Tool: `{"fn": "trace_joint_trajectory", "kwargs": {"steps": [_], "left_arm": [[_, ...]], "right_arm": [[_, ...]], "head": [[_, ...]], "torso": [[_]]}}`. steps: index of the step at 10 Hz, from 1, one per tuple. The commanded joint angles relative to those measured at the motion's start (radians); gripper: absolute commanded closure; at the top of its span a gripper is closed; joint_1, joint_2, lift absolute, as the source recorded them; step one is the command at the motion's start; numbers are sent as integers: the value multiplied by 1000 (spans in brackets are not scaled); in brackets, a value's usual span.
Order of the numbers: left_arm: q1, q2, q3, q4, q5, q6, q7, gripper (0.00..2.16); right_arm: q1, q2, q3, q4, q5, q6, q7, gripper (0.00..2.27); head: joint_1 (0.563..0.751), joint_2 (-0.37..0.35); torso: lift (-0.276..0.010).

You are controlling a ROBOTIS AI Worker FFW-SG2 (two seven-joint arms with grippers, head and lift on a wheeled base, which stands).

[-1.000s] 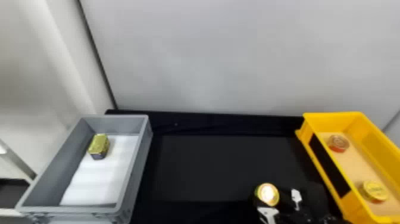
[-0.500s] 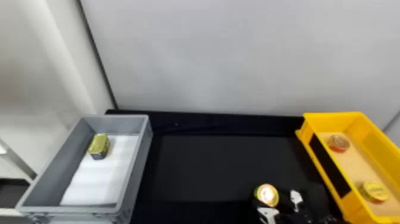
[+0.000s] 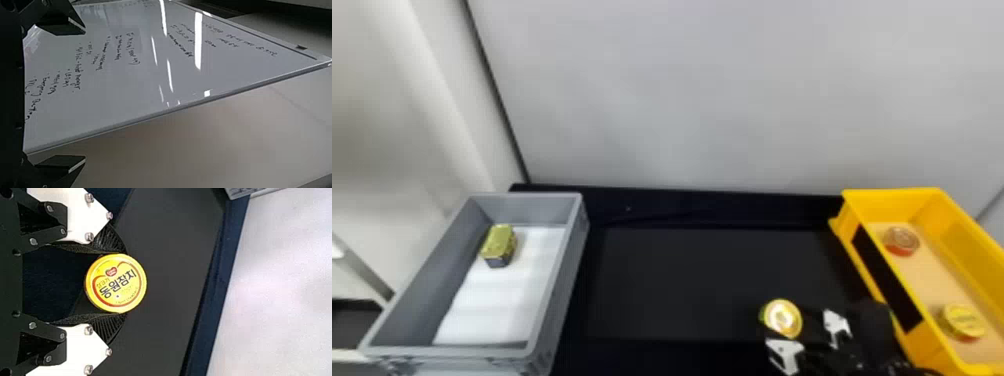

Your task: Pick up the round yellow can and place it in the yellow rectangular box

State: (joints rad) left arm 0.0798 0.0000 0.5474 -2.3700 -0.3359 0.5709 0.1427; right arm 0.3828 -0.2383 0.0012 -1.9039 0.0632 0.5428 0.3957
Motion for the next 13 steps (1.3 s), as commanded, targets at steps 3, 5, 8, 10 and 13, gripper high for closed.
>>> {"fn": "trace_joint_trajectory", "kwargs": {"steps": [3,5,8,10,13], "left_arm": [[-3,-3,-1,2,0,0,0,125],[-3,-3,-3,2,0,0,0,124],[-3,-3,-6,5,0,3,0,124],[0,-3,0,3,0,5,0,124],[-3,-3,-6,5,0,6,0,124]], "right_arm": [[1,-1,-15,-147,1,54,-3,553],[-18,-1,-10,-201,3,63,-41,555],[-53,1,-9,-267,6,93,-84,555],[-76,1,3,-293,1,86,-133,552],[-84,1,-41,-350,21,90,-195,552]], "head": [[694,14],[694,14],[694,14],[694,14],[694,14]], "torso": [[-90],[-90],[-90],[-90],[-90]]}}
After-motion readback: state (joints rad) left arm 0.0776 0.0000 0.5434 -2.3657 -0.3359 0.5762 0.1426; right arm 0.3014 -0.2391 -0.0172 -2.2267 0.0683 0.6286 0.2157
